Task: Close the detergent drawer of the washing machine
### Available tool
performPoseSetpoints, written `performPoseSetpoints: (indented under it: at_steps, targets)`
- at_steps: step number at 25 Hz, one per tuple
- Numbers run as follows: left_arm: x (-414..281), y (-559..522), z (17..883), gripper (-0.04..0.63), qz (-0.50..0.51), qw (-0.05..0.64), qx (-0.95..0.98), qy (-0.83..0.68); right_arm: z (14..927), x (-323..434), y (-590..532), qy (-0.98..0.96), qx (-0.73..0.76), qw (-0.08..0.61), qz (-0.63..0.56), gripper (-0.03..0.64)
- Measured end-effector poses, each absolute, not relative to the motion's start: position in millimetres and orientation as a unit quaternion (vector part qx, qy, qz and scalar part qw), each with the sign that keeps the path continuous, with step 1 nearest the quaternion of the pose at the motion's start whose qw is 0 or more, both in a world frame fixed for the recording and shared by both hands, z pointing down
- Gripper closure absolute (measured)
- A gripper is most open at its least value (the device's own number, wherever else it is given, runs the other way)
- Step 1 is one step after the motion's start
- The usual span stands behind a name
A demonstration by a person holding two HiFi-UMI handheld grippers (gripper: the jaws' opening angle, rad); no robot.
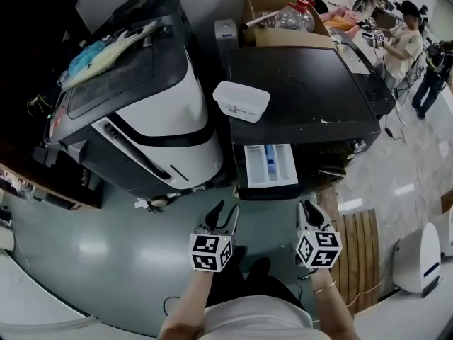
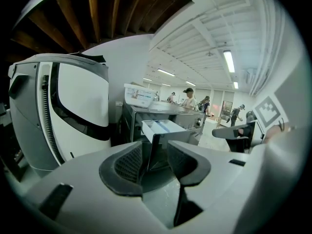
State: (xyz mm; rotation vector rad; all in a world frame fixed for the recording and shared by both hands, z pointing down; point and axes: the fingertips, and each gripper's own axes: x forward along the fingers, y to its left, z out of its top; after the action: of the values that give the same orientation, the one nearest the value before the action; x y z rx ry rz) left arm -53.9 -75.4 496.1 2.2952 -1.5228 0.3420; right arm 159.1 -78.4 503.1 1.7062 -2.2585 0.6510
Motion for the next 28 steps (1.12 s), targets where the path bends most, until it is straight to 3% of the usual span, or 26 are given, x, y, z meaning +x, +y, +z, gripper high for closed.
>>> performPoseSetpoints:
  at_steps: [28]
  targets:
    - [-42, -68, 539, 0.446, 0.139, 0.212, 0.796, -0.549, 532, 160, -83, -0.78, 0.565, 0.146, 0.228, 0.561]
